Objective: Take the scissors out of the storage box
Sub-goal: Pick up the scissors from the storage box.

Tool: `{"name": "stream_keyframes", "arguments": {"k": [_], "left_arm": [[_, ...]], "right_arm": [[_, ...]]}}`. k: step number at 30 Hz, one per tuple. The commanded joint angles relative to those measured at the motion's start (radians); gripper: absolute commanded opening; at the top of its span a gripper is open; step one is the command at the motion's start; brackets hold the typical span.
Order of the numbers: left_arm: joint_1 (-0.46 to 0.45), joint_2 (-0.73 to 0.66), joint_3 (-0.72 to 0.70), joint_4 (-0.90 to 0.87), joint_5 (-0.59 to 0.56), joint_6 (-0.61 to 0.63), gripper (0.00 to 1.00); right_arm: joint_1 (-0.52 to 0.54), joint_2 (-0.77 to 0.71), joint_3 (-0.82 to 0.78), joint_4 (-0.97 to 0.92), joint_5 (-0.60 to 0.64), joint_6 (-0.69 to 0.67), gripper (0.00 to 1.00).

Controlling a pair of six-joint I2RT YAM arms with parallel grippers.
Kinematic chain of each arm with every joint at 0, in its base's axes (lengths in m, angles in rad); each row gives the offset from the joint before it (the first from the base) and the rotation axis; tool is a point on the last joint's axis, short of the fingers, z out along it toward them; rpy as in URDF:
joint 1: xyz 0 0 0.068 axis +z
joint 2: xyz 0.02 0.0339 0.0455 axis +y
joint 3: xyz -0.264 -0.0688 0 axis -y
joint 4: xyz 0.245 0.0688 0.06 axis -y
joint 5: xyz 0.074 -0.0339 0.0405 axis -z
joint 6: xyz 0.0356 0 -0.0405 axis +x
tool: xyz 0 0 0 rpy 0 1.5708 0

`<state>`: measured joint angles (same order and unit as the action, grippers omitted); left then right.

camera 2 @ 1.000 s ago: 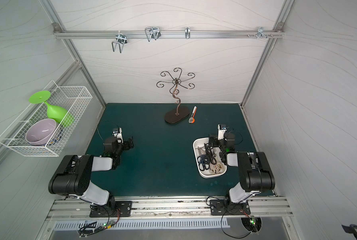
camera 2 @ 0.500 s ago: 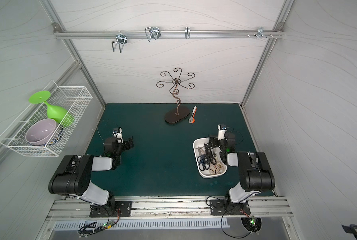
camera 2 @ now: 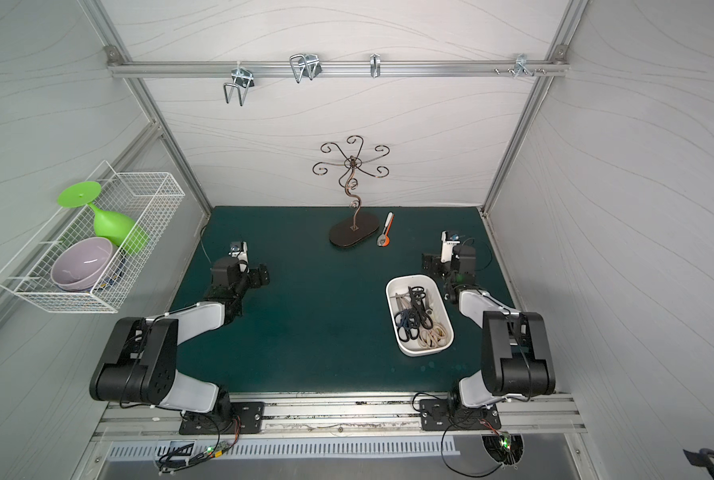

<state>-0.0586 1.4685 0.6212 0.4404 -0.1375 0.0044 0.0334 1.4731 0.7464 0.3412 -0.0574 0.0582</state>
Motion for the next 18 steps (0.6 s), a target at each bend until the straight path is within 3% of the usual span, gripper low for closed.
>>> {"name": "stream_keyframes", "arguments": {"k": [1, 5, 9, 11, 13, 15, 18], "left_arm": [[-0.048, -0.022, 0.134, -0.239, -0.077, -0.034, 1.00], [-0.082, 0.002, 0.334, -0.533, -0.038, -0.191, 1.00], [-0.124, 0.026, 0.459, -0.759, 0.067, -0.331, 1.00], [-0.146, 0.009, 0.456, -0.791, 0.123, -0.393, 1.00], [-0.156, -0.020, 0.428, -0.803, 0.181, -0.465, 1.00], [-0.156, -0.052, 0.381, -0.802, 0.246, -0.527, 0.99], [-0.156, -0.087, 0.318, -0.803, 0.306, -0.558, 0.99]], "right_arm": [[0.019, -0.019, 0.179, -0.393, 0.077, 0.103, 0.91], [0.065, 0.049, 0.458, -0.859, 0.096, 0.259, 0.80], [0.207, 0.003, 0.509, -1.049, 0.164, 0.281, 0.81], [0.277, -0.040, 0.504, -1.129, 0.203, 0.292, 0.80], [0.305, -0.067, 0.508, -1.227, 0.156, 0.335, 0.80], [0.327, -0.083, 0.505, -1.327, 0.051, 0.354, 0.73], [0.388, -0.119, 0.476, -1.430, 0.016, 0.371, 0.55]]}}
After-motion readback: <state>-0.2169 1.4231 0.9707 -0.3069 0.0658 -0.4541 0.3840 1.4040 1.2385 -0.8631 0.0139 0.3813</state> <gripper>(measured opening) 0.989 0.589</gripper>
